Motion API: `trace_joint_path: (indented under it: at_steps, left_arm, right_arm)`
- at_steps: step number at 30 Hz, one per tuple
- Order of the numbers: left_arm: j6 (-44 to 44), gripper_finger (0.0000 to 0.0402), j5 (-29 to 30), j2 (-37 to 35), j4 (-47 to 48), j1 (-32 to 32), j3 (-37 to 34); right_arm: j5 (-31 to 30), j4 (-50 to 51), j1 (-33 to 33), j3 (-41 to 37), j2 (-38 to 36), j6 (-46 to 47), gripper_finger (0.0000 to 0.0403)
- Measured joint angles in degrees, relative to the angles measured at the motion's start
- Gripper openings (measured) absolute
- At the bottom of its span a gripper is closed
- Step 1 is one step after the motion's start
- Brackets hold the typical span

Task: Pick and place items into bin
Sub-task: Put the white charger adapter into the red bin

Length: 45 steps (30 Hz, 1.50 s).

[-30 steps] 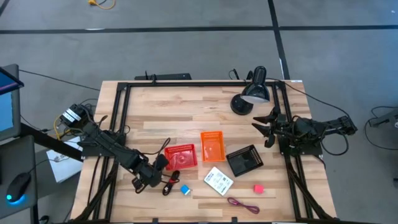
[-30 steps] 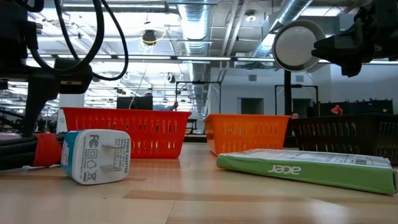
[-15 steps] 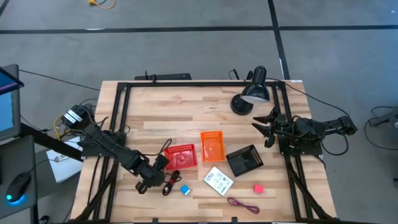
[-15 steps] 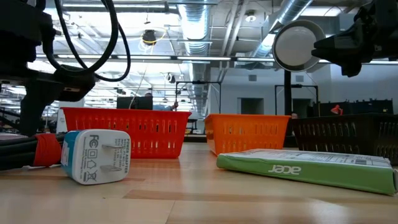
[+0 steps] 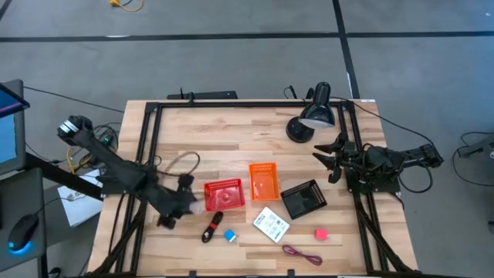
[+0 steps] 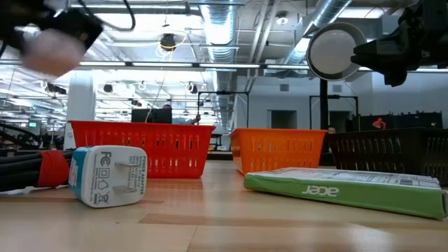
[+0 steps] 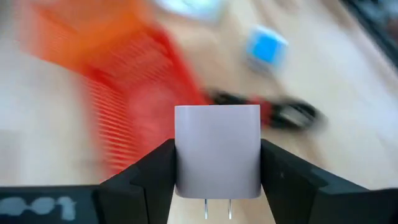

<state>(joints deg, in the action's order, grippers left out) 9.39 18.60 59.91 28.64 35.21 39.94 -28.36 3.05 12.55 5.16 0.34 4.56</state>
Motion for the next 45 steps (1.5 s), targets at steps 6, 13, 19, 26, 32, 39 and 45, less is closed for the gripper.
trace_joint_path:
  at_steps: [6, 13, 19, 26, 32, 39, 45]
  left_arm:
    - [-7.1, 0.0192, 8.3, -2.0, -11.5, -5.6, -1.1]
    - [-21.4, 0.0192, -0.4, 11.6, -27.3, -14.0, -3.6]
    - [-31.4, 0.0193, -13.1, 20.9, -25.0, -20.8, 0.4]
    - [-45.9, 0.0191, -21.7, 27.8, -14.3, -23.3, 7.5]
    - [-58.5, 0.0193, -20.4, 32.7, -9.8, -23.0, 12.2]
    - [-61.5, 0.0197, -14.3, 37.8, -6.0, -23.0, 15.9]
    - [-62.4, 0.0204, -14.3, 42.0, -5.2, -23.0, 17.8]
  right_arm:
    - [0.0, 0.0, 0.0, 0.0, 0.0, 0.0, 0.0133]
    - [0.0, 0.0, 0.0, 0.0, 0.0, 0.0, 0.0134]
    - [0.0, 0.0, 0.0, 0.0, 0.0, 0.0, 0.0133]
    - [0.0, 0.0, 0.0, 0.0, 0.0, 0.0, 0.0133]
    - [0.0, 0.0, 0.0, 0.0, 0.0, 0.0, 0.0134]
    - [0.0, 0.8, 0.0, 0.0, 0.0, 0.0, 0.0133]
    - [0.0, 1.9, 0.1, 0.0, 0.0, 0.0, 0.0134]
